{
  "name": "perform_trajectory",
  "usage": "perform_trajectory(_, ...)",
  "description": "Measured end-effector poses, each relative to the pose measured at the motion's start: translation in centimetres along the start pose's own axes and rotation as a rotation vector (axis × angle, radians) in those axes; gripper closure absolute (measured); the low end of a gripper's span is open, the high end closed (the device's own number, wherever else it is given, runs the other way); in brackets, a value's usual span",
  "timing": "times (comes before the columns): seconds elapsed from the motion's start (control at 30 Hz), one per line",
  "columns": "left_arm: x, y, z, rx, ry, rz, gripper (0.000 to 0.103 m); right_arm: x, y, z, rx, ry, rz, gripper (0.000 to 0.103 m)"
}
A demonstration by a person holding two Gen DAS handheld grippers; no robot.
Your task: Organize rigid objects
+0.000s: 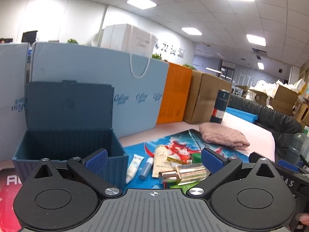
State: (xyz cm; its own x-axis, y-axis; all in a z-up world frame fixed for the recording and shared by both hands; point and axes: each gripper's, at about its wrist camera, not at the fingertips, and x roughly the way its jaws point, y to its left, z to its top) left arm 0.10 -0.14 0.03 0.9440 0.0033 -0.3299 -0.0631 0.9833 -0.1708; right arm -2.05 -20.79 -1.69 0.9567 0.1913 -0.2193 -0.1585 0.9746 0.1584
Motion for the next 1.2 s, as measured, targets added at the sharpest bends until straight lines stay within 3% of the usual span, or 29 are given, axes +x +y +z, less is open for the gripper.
perform_trajectory(0.1,0.0,0.1,0.1,-0.031,0.009,-0.023,0.000,0.7,0.1,0.1,0.020,0.016,0.013,0.000)
perform_trajectory(0.33,-0.1,0.7,-0.1,-0.042,0.010,-0.022,0.000,0.2,3.4,-0.5,-0.093,0.021,-0.002,0.000)
perform_trajectory(1.2,0.5,0.8,-0.4,-0.030,0.023,-0.043,0.000,-0.2,3.2,-0.6,-0.117,0.007,-0.023,0.000)
